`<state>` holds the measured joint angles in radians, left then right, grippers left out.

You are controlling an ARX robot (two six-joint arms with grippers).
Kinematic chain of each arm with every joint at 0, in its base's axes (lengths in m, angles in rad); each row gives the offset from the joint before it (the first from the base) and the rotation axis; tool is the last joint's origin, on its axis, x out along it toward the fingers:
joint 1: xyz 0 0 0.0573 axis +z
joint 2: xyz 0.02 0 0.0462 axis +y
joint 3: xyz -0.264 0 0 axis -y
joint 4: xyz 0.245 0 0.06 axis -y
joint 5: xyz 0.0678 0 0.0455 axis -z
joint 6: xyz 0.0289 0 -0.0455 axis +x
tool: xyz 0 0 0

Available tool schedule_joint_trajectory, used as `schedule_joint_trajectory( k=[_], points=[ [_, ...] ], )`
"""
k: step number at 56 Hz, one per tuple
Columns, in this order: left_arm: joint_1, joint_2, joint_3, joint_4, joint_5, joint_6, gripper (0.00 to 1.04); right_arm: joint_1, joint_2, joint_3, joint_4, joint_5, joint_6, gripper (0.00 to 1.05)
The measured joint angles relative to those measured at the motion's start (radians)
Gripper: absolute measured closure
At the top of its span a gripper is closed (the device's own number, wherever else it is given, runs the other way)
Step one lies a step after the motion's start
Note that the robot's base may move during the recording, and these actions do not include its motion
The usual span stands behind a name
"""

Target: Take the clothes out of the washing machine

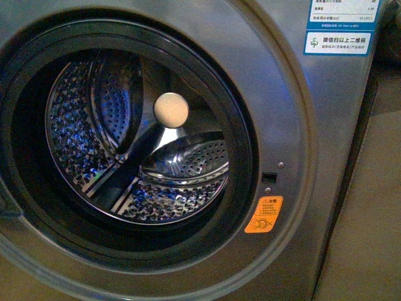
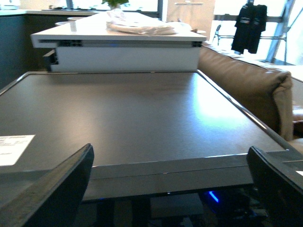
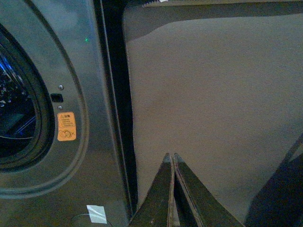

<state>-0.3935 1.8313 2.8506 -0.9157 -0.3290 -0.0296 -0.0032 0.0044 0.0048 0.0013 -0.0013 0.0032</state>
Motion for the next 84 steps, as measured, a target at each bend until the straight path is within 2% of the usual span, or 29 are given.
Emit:
schedule_joint_trajectory(
  k=[1,3,6,10,16,20,23,31,37,48,57,64,66,69,84],
  points=[
    [0.010,-0.012,-0.019,0.008,-0.011,-0.007,0.08,0.000,0.000,0.000,0.000,0.000,0.000,1.02],
    [0.036,-0.068,-0.109,0.053,-0.107,-0.038,0.06,0.000,0.000,0.000,0.000,0.000,0.000,1.02],
    [0.058,-0.142,-0.224,0.116,-0.139,-0.067,0.07,0.000,0.000,0.000,-0.001,0.001,0.000,1.02],
    [0.073,-0.220,-0.343,0.143,-0.163,-0.104,0.07,0.000,0.000,0.000,-0.001,0.001,0.000,1.02],
    [0.065,-0.283,-0.432,0.143,-0.140,-0.122,0.08,0.001,0.000,0.000,-0.001,-0.003,0.000,1.02],
    [0.078,-0.379,-0.623,0.241,-0.002,-0.062,0.20,0.001,0.000,0.000,-0.001,-0.002,0.000,1.02],
    [0.088,-0.469,-0.816,0.356,0.045,-0.028,0.29,0.001,0.000,0.000,-0.001,-0.001,0.000,1.02],
    [0.144,-0.755,-1.365,0.644,0.094,0.008,0.54,0.001,0.000,0.000,-0.002,0.000,0.000,1.02],
    [0.187,-0.922,-1.691,0.797,0.115,0.012,0.72,0.001,0.000,0.000,-0.002,0.000,0.000,1.02],
    [0.232,-1.062,-2.094,0.953,0.182,0.021,1.02,0.001,0.000,0.000,-0.002,0.000,0.000,1.02],
    [0.279,-1.180,-2.337,1.055,0.216,0.022,1.01,0.001,0.000,0.000,-0.002,0.000,0.000,1.02],
    [0.298,-1.239,-2.427,1.094,0.238,0.023,1.01,0.001,0.000,0.000,-0.002,0.000,0.000,1.02],
    [0.330,-1.257,-2.459,1.104,0.296,0.023,1.01,0.001,0.000,0.000,-0.002,0.000,0.000,1.02],
    [0.366,-1.277,-2.499,1.116,0.320,0.023,1.01,0.001,0.000,0.000,-0.002,0.000,0.000,1.02],
    [0.391,-1.378,-2.638,1.152,0.329,0.023,1.01,0.001,0.000,0.000,-0.002,0.000,0.000,1.02]
  ],
)
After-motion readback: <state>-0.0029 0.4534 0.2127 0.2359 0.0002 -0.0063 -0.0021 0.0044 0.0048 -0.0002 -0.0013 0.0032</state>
